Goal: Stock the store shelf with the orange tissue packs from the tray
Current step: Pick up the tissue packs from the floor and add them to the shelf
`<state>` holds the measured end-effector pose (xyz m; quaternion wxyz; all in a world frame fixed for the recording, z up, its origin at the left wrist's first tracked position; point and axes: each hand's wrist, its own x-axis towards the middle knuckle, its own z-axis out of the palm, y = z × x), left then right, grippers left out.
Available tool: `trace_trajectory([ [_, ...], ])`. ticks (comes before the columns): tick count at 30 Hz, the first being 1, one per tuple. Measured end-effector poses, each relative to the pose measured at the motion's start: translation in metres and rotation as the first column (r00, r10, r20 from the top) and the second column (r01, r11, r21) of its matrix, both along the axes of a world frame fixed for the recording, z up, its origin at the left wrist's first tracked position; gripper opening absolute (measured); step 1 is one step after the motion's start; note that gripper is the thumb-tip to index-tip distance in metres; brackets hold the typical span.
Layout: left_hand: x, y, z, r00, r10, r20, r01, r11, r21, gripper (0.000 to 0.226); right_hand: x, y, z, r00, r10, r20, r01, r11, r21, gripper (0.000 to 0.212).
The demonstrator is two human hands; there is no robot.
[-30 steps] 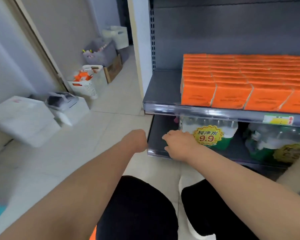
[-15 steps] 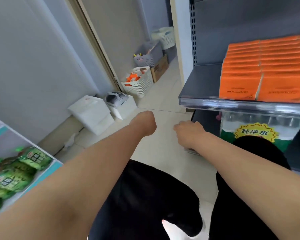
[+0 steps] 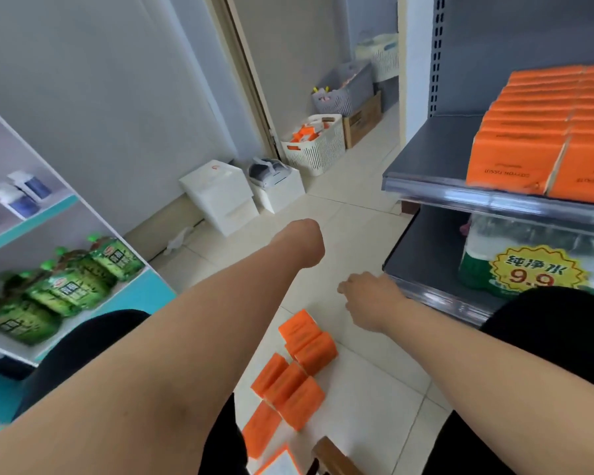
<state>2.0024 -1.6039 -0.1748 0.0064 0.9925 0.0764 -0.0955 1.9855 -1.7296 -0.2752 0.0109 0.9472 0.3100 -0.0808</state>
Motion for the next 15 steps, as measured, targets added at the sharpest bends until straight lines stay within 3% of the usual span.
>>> trace_trajectory([
  [3,-0.014,0.012,-0.004,0.999,-0.017,-0.037,0.018,0.999,0.028,0.015,-0.011,0.004,-0.007,0.999,0.044,-0.029,-0.045,0.999,-0.029,0.039],
  [5,-0.030,0.026,-0.008,0.998,-0.014,-0.067,0.017,0.999,0.051,0.024,-0.020,0.014,-0.005,0.998,0.062,-0.019,-0.062,0.998,0.001,0.039],
  [8,-0.053,0.057,-0.019,0.995,-0.014,-0.103,0.021,0.997,0.074,0.022,-0.040,0.036,-0.001,0.996,0.087,0.004,-0.088,0.995,0.046,0.035],
  [15,-0.085,0.134,-0.086,0.977,0.061,-0.205,-0.071,0.997,-0.043,0.014,-0.058,0.073,-0.023,0.981,0.195,0.008,-0.196,0.980,0.031,0.031],
])
